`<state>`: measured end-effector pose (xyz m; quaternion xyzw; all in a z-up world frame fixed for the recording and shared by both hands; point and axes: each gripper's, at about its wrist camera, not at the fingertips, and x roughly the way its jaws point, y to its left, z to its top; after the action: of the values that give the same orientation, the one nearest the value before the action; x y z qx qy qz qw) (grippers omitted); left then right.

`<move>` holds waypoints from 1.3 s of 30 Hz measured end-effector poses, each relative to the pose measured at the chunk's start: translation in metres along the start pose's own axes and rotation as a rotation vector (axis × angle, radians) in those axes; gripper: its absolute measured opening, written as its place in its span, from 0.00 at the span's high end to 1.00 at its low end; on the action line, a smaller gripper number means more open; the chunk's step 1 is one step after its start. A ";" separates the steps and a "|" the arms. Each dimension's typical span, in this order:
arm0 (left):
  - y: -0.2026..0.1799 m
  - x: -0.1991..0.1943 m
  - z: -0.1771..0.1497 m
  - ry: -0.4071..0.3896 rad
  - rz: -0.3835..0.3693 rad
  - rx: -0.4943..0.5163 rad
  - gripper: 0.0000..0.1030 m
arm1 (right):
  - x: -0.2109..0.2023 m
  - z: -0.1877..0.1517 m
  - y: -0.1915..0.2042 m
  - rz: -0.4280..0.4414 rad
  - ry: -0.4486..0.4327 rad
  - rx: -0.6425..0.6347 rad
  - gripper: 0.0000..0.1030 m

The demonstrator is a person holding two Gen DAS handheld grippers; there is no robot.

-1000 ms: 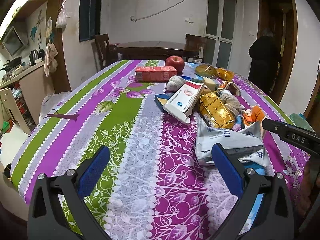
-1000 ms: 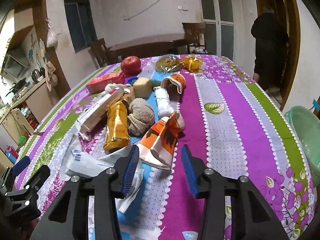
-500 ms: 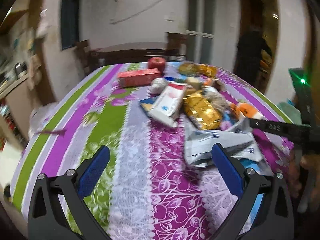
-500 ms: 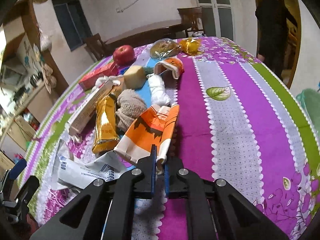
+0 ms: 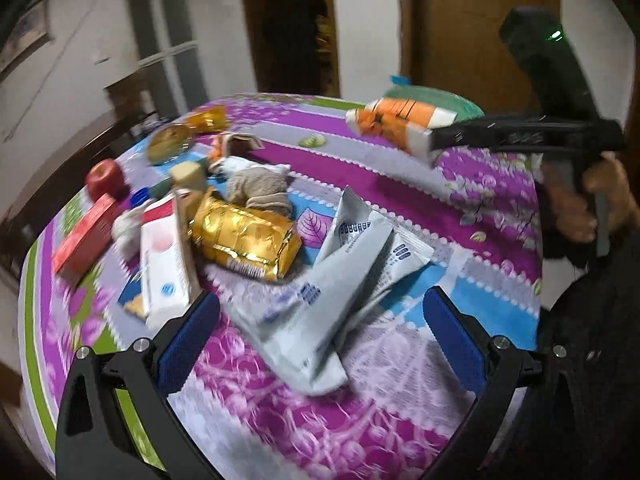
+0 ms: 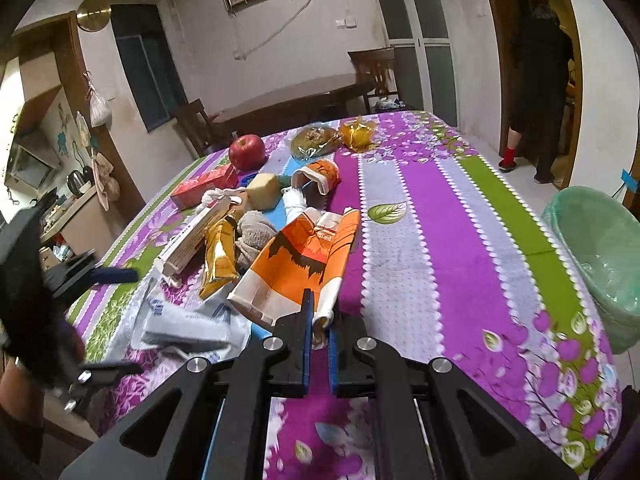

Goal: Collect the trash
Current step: 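Grasp the orange-white wrapper with the right tool while the left tool grasps the white-blue wrapper, then carry both held wrappers over the green bin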

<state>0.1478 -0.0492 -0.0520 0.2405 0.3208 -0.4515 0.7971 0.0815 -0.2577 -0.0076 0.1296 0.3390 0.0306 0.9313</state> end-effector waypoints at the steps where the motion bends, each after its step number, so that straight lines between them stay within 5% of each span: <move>1: 0.001 0.006 0.002 0.009 -0.016 0.027 0.05 | -0.004 -0.001 -0.001 0.003 -0.001 0.002 0.93; 8: 0.001 0.028 0.003 0.074 -0.075 0.116 0.11 | -0.011 -0.009 -0.009 0.012 0.016 0.010 0.93; 12: -0.002 0.040 -0.003 0.145 -0.103 0.144 0.49 | -0.007 -0.013 -0.012 0.017 0.030 0.012 0.93; 16: -0.001 0.033 -0.008 0.114 -0.112 0.070 0.63 | -0.003 -0.016 -0.011 0.022 0.041 0.016 0.93; 24: -0.005 0.000 -0.018 0.031 -0.090 -0.144 0.68 | -0.003 -0.022 -0.008 0.028 0.050 -0.006 0.93; 27: -0.002 -0.013 -0.019 0.007 -0.013 -0.274 0.68 | -0.005 -0.025 -0.005 0.027 0.050 -0.024 0.93; 29: -0.001 -0.018 -0.017 0.014 0.106 -0.363 0.68 | -0.004 -0.026 -0.003 0.024 0.052 -0.037 0.93; 34: 0.000 -0.027 -0.014 0.016 0.368 -0.495 0.68 | -0.002 -0.031 0.005 -0.001 0.055 -0.085 0.93; 39: -0.012 -0.036 -0.004 -0.021 0.546 -0.541 0.68 | -0.012 -0.031 0.013 -0.018 0.029 -0.130 0.93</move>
<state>0.1228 -0.0320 -0.0295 0.0932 0.3444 -0.1241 0.9259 0.0527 -0.2397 -0.0199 0.0653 0.3509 0.0463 0.9330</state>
